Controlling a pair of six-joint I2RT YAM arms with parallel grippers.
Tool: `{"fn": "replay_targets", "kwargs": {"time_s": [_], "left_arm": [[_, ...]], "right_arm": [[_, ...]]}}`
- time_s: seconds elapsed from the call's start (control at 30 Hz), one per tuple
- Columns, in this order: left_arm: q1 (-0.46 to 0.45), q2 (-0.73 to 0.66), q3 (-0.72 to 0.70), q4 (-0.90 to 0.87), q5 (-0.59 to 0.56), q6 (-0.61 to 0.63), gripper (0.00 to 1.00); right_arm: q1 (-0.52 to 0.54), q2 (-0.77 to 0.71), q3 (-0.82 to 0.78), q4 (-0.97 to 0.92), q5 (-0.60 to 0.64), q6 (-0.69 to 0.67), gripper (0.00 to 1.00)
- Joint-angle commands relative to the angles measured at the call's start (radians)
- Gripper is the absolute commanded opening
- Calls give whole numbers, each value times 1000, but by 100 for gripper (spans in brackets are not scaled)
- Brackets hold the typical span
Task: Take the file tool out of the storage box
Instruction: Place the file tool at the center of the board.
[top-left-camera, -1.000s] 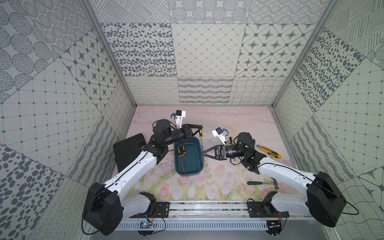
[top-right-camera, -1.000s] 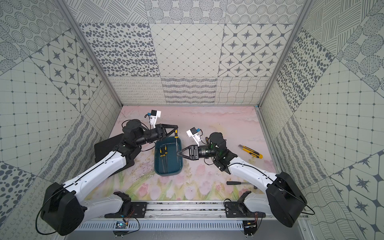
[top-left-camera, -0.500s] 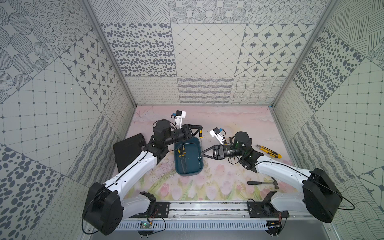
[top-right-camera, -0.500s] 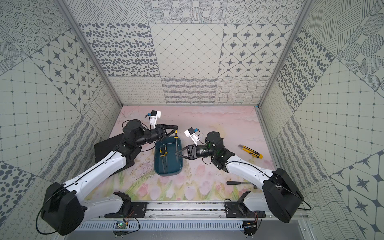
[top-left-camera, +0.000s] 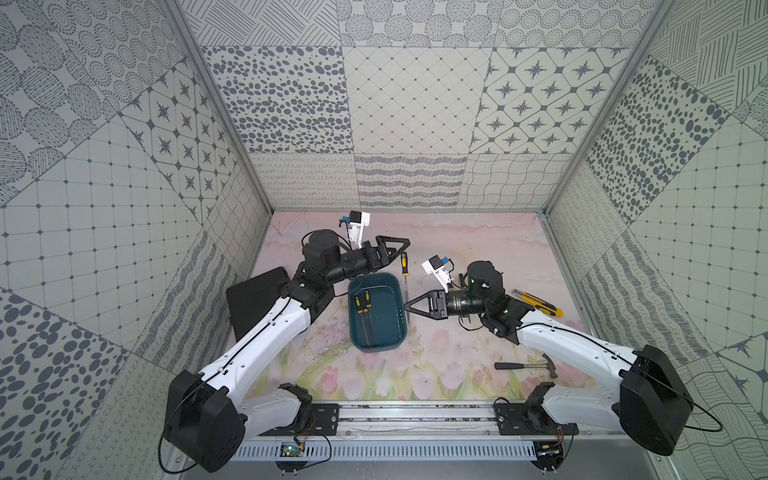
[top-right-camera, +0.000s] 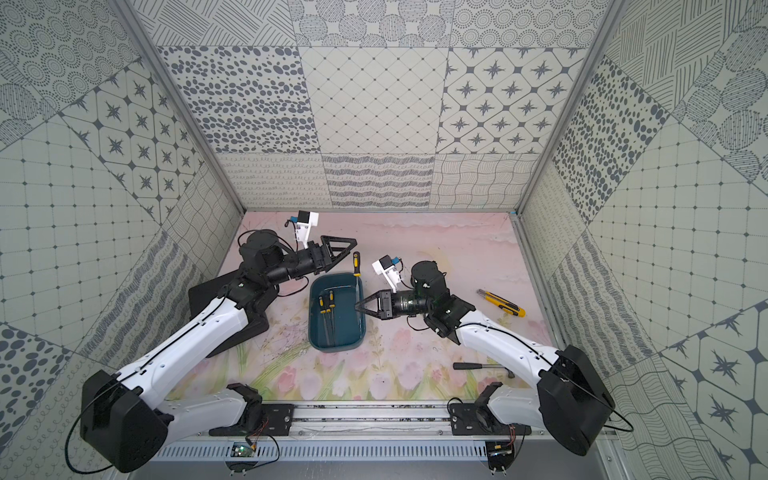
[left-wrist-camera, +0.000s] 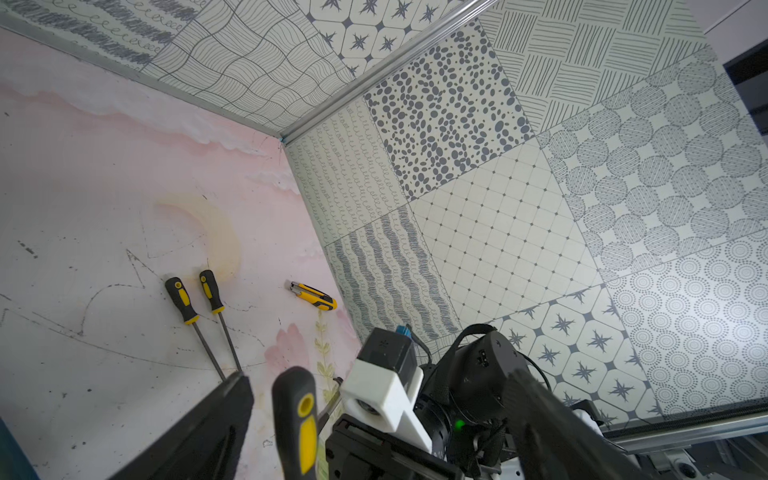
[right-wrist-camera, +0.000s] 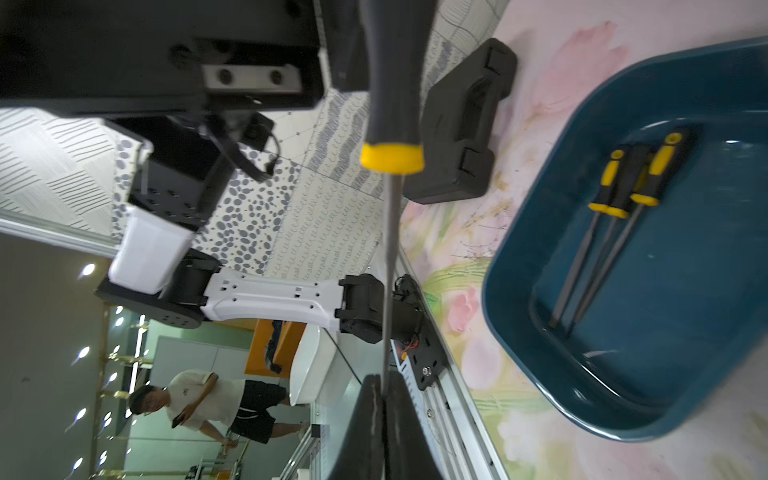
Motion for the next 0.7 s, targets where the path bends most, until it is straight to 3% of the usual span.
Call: {"fn": "replay_targets", "kwargs": {"time_s": [0.0, 0.27, 0.37, 0.67], "left_arm": [[4, 0, 128, -350, -93, 191, 99], [-19, 64, 213, -782, -355, 354, 99], [-25, 88, 178, -806, -402, 349, 99], [-98, 188, 170, -887, -555, 357, 99]], "right_arm": [[-3, -22, 73, -312, 227, -150, 0], [-5, 102, 189, -709, 704, -266, 0], [-10, 188, 228, -771, 775, -288, 0], [-44, 366, 282, -799, 834, -320, 0]]}}
